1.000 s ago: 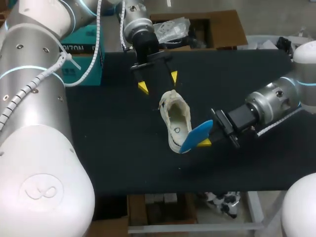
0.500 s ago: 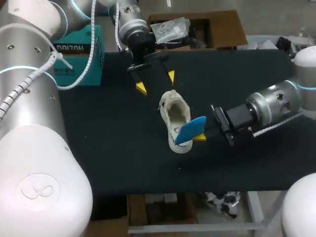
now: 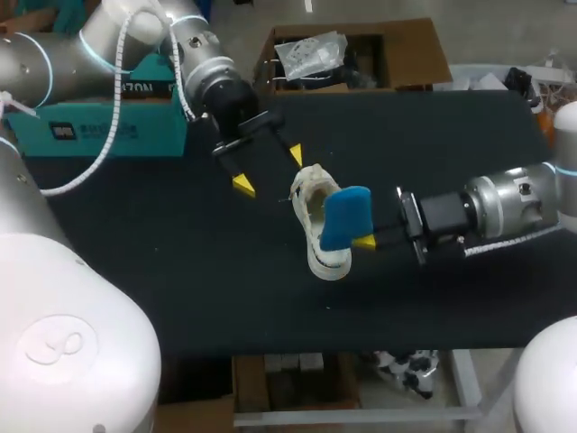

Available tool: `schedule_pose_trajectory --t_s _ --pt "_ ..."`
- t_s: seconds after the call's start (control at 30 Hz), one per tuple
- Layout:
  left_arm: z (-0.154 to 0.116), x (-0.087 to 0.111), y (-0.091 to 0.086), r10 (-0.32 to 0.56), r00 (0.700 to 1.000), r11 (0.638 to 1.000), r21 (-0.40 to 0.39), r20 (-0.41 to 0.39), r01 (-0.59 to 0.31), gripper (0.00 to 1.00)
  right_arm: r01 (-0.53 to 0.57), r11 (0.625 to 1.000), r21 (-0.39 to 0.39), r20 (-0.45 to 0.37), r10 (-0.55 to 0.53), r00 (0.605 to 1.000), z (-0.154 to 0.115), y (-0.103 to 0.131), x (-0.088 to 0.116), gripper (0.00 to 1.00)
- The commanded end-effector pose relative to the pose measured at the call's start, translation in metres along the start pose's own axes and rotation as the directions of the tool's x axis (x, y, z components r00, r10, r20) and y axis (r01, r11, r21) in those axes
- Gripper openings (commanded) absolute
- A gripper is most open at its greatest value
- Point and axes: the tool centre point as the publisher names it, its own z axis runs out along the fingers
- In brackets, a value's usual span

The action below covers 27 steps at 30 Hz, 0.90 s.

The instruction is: Open the shoe tongue, take the insole out of the shoe, put the insole back into the shoe, and pack the shoe into the shoebox

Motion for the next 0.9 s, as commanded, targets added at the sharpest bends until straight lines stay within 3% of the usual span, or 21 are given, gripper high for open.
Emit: schedule_pose_trajectory --t_s 0.03,0.33,0.53,0.7,0.87,0.9 --pt "0.043 0.008 -0.012 0.028 0.847 0.961 -0.249 0.53 0.124 1.0 0.001 1.0 0.006 -0.009 -0.001 1.0 -0.001 0.003 -0.003 0.0" --pt "0.043 0.008 -0.012 0.028 0.847 0.961 -0.249 0.53 0.124 1.0 0.001 1.0 0.006 -0.009 -0.001 1.0 -0.001 0.003 -0.003 0.0" --pt "0.067 0.009 0.007 0.016 0.722 0.959 -0.214 0.692 0.184 1.0 0.019 0.999 -0.032 -0.107 -0.022 0.994 0.001 0.023 0.003 0.0" --pt "0.077 0.005 0.017 0.035 0.63 0.958 -0.205 0.776 0.199 1.0 0.037 0.999 -0.022 -0.122 -0.039 0.992 -0.003 0.033 0.005 0.0" --pt "0.077 0.003 0.017 0.042 0.493 0.978 -0.137 0.869 0.158 1.0 0.06 0.997 -0.041 -0.159 -0.066 0.985 -0.002 0.036 0.013 0.0" --pt "0.076 0.003 0.017 0.026 0.502 0.981 -0.118 0.865 0.152 1.0 0.06 0.997 -0.041 -0.159 -0.066 0.985 -0.002 0.036 0.013 0.0"
